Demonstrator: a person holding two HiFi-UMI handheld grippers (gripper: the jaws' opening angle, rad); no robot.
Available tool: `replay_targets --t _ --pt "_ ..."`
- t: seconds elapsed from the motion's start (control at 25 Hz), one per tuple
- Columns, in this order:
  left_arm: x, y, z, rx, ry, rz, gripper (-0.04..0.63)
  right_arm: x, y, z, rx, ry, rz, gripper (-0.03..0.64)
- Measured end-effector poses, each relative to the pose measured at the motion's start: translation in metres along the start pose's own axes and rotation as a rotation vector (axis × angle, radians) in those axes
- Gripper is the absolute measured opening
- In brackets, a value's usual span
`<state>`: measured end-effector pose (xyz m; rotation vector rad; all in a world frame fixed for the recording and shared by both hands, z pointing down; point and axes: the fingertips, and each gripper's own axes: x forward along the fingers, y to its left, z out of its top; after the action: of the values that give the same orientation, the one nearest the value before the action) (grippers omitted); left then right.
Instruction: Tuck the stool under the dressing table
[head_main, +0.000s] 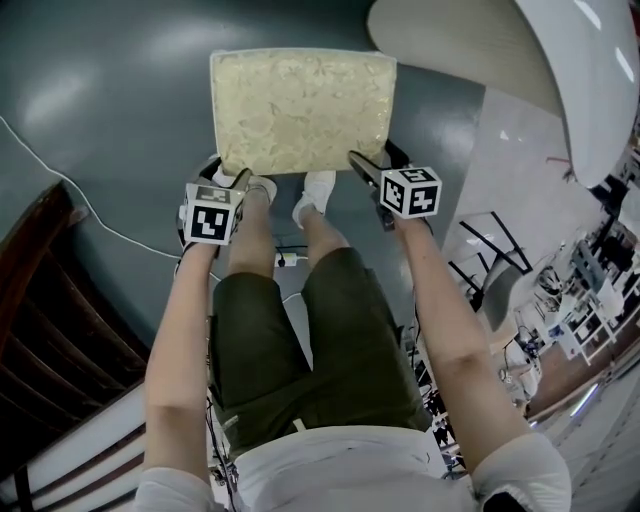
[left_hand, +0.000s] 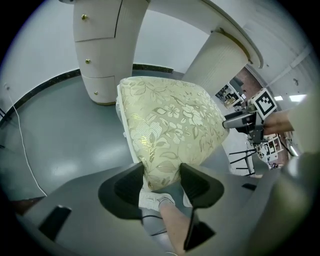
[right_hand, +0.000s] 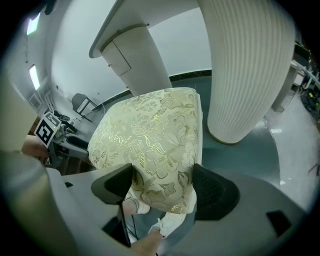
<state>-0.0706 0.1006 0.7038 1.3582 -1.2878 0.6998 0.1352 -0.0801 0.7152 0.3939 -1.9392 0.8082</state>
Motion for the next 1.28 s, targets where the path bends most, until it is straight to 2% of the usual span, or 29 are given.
replay_targets --t 0.04,0.12,0.24,0.32,0.48,0.68,0.8,0.92,1.28 --pt "0.001 -0.002 -0.001 -0.006 -0.014 -0.002 0.235 0.0 -0.002 0.001 -0.012 0.0 -0.005 0.378" --pt "0.021 -0.031 -0.011 -0.004 -0.027 -0.007 0.235 -0.008 -0.027 -0.024 -0.015 -0.001 -0.014 0.377" --pt "0.039 -0.074 -0.027 0.069 0.047 -0.043 0.235 -0.027 -0.052 -0.089 0.105 0.009 -0.028 0.376" --pt "0.043 -0.086 -0.025 0.103 0.089 -0.066 0.235 -0.033 -0.059 -0.107 0.168 0.022 -0.035 0.376" --pt "0.051 -0.086 -0.013 0.107 0.064 -0.076 0.232 -0.03 -0.071 -0.099 0.167 0.017 -0.049 0.374" --pt "0.038 -0.086 -0.016 0.103 0.088 -0.062 0.229 -0.027 -0.062 -0.106 0.203 0.024 -0.016 0.371" --pt "0.053 -0.082 -0.009 0.152 0.032 -0.118 0.229 -0.03 -0.064 -0.11 0.213 -0.014 -0.09 0.37" --pt "0.061 -0.078 -0.009 0.178 0.013 -0.146 0.229 -0.031 -0.064 -0.111 0.216 -0.044 -0.135 0.37" --pt "0.059 -0.087 -0.023 0.076 -0.012 -0.111 0.227 -0.029 -0.07 -0.1 0.127 -0.039 -0.104 0.37"
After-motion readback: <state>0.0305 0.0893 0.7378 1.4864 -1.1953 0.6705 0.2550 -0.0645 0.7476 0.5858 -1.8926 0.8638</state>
